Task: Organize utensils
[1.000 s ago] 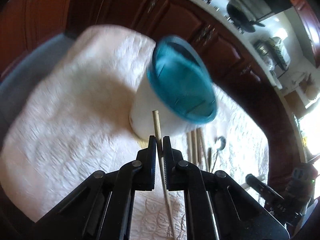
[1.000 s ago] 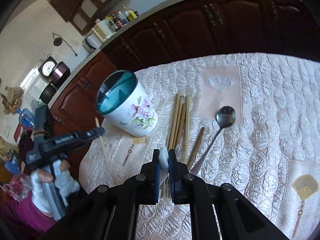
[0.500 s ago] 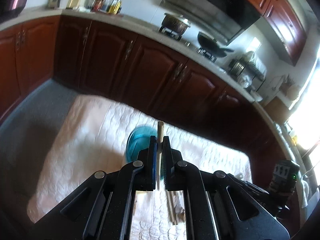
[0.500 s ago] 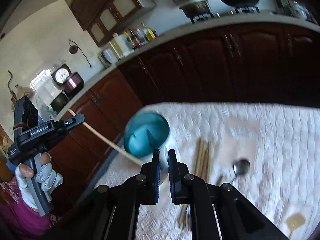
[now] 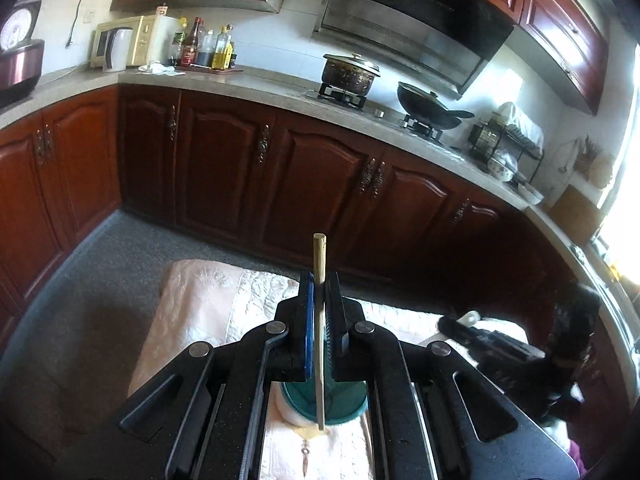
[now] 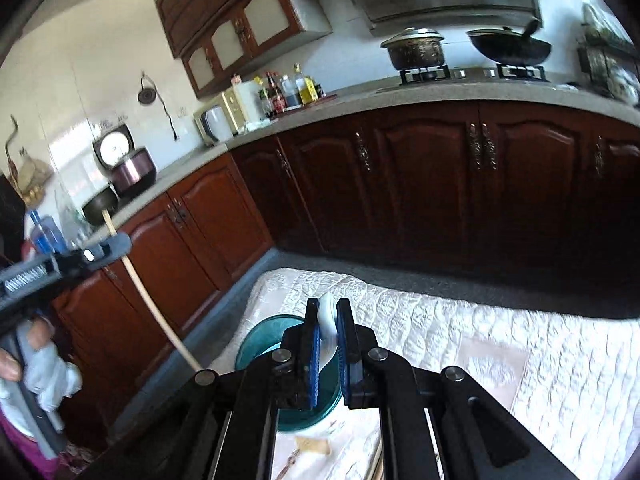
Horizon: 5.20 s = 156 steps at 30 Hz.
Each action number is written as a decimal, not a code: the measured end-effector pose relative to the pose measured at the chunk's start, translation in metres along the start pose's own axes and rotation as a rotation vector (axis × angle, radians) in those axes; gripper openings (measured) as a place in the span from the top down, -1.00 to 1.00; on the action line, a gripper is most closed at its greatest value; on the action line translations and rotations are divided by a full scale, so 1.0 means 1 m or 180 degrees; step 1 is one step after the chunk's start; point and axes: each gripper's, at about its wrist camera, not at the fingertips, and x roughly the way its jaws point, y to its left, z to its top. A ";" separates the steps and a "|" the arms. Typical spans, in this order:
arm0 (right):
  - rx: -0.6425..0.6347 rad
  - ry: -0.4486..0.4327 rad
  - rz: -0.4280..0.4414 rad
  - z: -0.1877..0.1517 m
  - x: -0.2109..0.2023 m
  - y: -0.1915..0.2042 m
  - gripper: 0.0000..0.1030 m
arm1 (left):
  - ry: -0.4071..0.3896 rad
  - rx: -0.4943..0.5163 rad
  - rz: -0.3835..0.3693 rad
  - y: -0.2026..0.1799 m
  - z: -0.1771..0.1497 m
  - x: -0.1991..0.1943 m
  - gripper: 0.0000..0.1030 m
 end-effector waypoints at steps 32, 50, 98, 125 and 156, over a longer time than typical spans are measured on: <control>-0.0212 0.0588 0.0110 -0.010 0.087 0.004 0.86 | 0.0249 0.0223 0.0120 -0.009 0.004 0.050 0.92; -0.0198 0.0700 -0.0005 -0.021 0.093 0.008 0.86 | 0.0558 0.0329 0.0144 -0.031 -0.024 0.100 0.90; 0.0482 0.0447 -0.0756 -0.130 -0.069 -0.060 0.24 | 0.0642 0.0749 0.0137 -0.099 -0.147 0.059 0.16; 0.0653 0.1153 -0.0210 -0.170 0.045 -0.085 0.35 | 0.1243 0.0433 0.0064 -0.071 -0.225 0.107 0.17; 0.1437 0.1044 -0.0417 -0.208 0.020 -0.141 0.83 | 0.1466 0.0342 -0.0059 -0.085 -0.243 0.146 0.17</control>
